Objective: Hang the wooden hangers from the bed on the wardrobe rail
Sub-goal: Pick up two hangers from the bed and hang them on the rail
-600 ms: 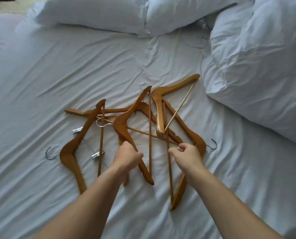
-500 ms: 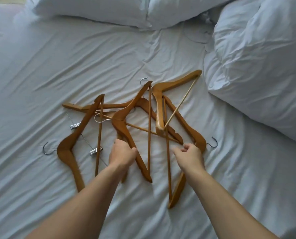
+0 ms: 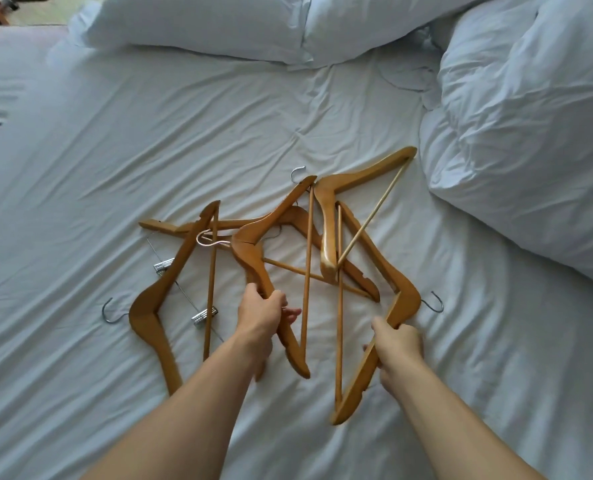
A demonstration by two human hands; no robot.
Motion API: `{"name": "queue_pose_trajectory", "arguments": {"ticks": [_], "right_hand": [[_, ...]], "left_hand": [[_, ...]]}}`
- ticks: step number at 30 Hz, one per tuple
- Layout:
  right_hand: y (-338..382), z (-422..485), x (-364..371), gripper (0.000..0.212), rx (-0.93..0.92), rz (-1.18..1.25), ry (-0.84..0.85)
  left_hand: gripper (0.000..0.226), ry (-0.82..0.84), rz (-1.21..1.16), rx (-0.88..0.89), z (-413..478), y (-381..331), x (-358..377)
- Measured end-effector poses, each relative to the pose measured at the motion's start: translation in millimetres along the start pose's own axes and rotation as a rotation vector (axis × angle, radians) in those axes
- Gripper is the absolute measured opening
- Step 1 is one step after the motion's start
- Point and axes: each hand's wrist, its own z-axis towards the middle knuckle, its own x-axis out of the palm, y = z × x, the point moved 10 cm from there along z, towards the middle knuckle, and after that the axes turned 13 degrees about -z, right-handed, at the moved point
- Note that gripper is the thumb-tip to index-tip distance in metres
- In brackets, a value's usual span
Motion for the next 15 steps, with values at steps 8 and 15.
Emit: {"name": "queue_pose_trajectory", "arguments": {"ticks": [8,15], "right_hand": [[105.9,-99.4,-43.5,0.011,-0.321,0.222,-0.017],[191.0,-201.4,-87.6,0.035,-0.534,0.263,0.063]], "left_hand": [[0.014,-0.022,0.017,0.283,-65.9,-108.6,-18.4],[0.019,0.107,0.014,0.385,-163.6,-204.2,-1.4]]}}
